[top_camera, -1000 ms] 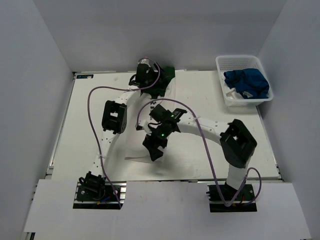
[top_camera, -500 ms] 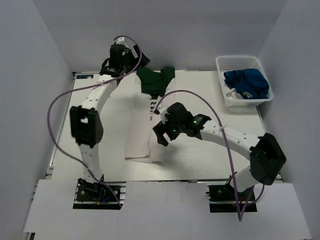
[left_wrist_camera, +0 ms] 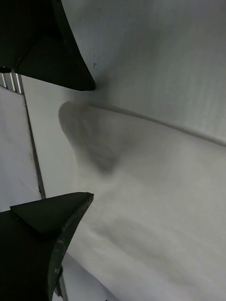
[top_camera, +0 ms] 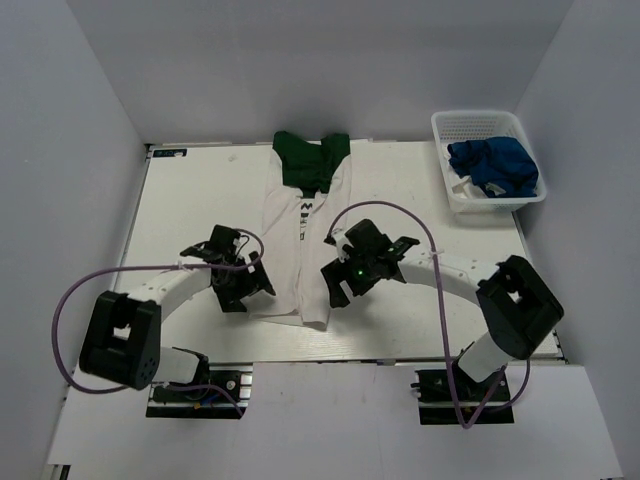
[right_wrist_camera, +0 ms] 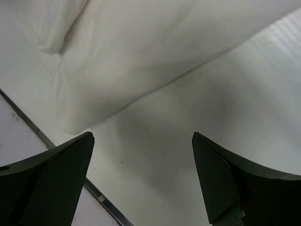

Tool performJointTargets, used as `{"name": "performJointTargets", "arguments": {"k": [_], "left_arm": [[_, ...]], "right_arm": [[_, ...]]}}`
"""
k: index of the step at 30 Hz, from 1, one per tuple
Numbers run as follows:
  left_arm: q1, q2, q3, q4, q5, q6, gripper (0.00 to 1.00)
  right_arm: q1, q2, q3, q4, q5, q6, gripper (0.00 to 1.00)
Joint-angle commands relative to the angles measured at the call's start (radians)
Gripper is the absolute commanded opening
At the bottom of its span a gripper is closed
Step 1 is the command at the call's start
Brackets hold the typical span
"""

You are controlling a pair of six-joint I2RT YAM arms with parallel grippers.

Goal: Fold and stack the t-shirts

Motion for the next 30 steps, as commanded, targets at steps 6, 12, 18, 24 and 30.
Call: {"name": "performJointTargets", "arguments": {"k": [6,12,18,24,30], "left_arm": [[-0.025,-0.096,-0.103,-0.066,-0.012,-0.053,0.87],[-0.025,-0.087,-0.151,-0.064,-0.037,-0.053,0.53],[-0.025,-0.053,-0.160,-0.055,-0.037,-0.053,0.32],[-0.025,-0.064,-0.178,-0.035,-0.002,-0.053,0.09],[-0.043,-0.093,-0.168,-0.036,0.009,-0.053,0.00]], "right_arm": [[0.075,0.069,0.079,0.003,-0.127,-0.062,0.90],[0.118,0.130,0.109,-0.020,-0.101,-0.051,0.90],[0.147,0.216,0.132,-0.104,0.008,-0.019,0.74],[0.170,0.178,0.079,-0.111,0.083,0.044,0.35],[0.198,0.130,0.082,-0.130,0.117,0.070,0.13]]}}
